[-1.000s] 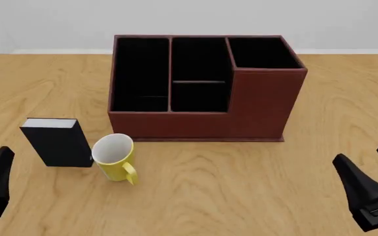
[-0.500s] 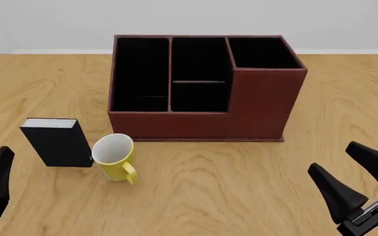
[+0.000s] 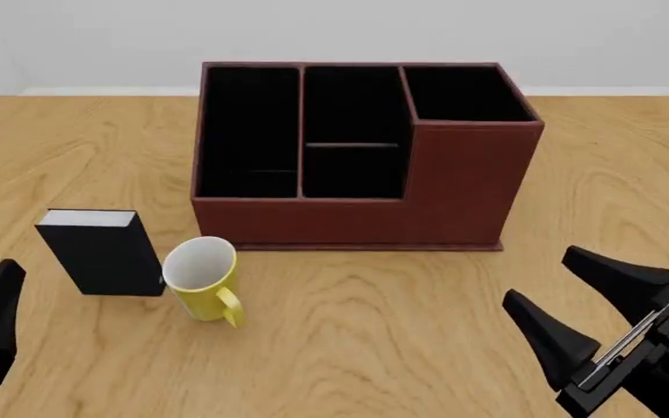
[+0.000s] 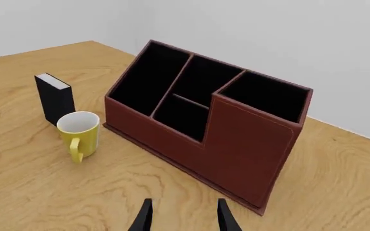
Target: Pick up the yellow and white mug and place it to the right of the caddy.
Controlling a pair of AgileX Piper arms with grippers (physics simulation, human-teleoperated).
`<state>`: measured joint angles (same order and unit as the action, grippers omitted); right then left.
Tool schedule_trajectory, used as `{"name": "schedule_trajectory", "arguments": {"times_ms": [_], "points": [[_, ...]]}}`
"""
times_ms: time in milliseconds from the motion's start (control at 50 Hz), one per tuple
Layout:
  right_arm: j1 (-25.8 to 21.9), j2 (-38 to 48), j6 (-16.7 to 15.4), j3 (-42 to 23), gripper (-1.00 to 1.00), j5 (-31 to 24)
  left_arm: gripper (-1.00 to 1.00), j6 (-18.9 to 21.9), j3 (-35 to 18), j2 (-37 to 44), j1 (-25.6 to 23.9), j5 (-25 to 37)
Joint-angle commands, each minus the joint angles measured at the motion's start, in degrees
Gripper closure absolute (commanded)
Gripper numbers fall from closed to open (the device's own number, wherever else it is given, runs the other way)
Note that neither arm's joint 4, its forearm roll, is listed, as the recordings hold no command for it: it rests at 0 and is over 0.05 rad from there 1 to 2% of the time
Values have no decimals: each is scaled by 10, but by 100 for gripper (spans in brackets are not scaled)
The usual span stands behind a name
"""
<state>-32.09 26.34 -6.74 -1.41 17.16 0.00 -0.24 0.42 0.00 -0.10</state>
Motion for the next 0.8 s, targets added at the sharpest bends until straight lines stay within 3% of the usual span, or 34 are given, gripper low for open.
{"name": "schedule_trajectory", "arguments": {"times_ms": [20, 280, 620, 800], "points": [[-27, 84, -4, 7, -100, 82, -100, 0, 0, 0, 0, 0], [-48, 151, -12, 3, -100, 145, -100, 0, 0, 0, 0, 0], [-75, 164, -5, -23, -100, 134, -100, 0, 0, 0, 0, 0], [-90, 235, 1, -17, -100, 200, -100, 0, 0, 0, 0, 0]]}}
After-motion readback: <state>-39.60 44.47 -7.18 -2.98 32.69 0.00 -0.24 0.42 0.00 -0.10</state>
